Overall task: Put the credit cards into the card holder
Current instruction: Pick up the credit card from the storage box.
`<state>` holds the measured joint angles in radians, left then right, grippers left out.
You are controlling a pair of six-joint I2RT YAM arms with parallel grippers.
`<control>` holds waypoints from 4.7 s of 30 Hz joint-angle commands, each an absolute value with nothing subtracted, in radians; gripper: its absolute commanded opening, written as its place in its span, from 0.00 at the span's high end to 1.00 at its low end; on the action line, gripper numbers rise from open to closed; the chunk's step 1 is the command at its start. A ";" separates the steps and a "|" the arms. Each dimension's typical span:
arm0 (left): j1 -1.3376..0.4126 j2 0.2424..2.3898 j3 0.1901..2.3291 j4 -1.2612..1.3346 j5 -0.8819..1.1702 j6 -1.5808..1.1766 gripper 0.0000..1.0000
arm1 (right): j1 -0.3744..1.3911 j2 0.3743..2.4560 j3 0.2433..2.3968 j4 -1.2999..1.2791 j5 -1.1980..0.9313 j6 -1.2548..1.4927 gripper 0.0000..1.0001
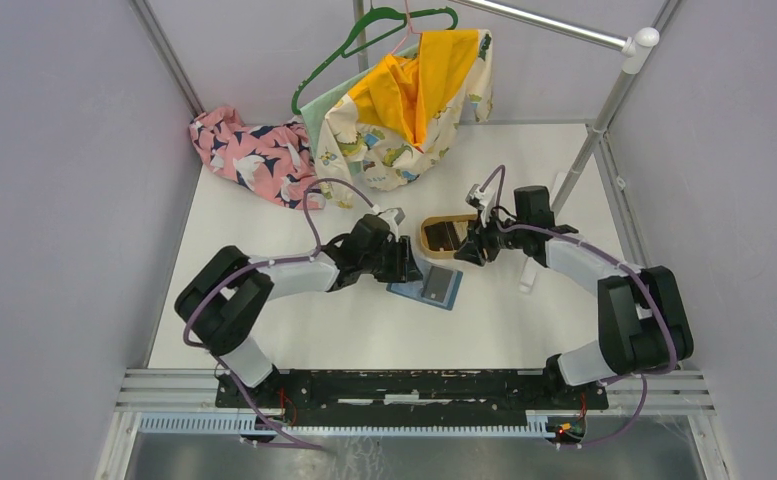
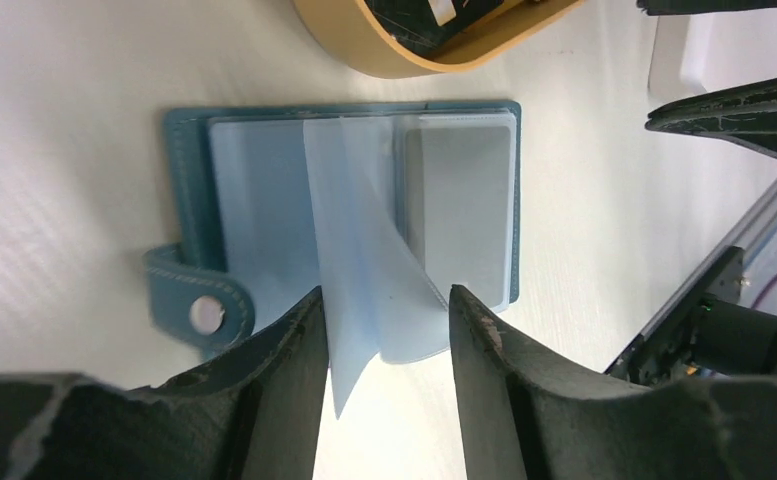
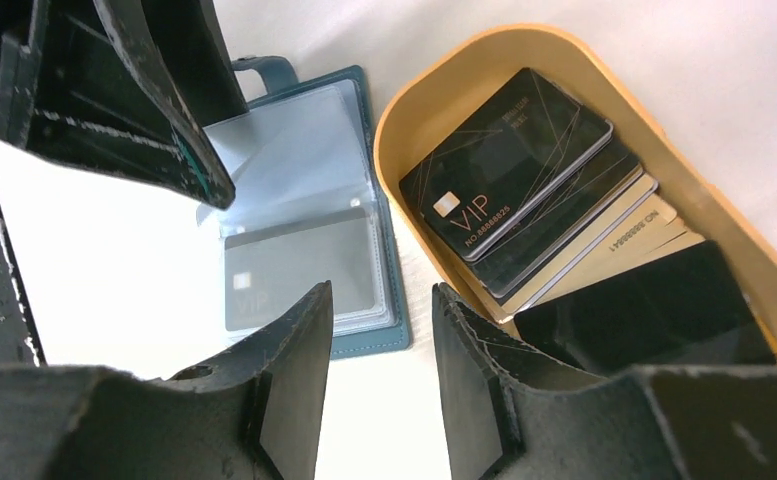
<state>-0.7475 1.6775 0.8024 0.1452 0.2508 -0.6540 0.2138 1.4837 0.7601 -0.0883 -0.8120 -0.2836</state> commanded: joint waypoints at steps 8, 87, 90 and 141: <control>-0.748 1.327 0.745 0.150 0.113 -0.461 0.49 | 0.211 1.291 0.714 -0.014 -0.785 -0.530 0.52; -0.660 1.897 1.042 0.327 0.387 -0.624 0.59 | 0.288 1.783 0.907 0.237 -0.749 0.439 0.54; -0.660 1.902 1.042 0.326 0.384 -0.627 0.59 | 0.286 1.760 0.901 0.249 -0.763 0.446 0.55; -0.658 1.880 1.041 0.316 0.388 -0.623 0.59 | 0.217 1.855 0.948 0.184 -0.834 0.460 0.55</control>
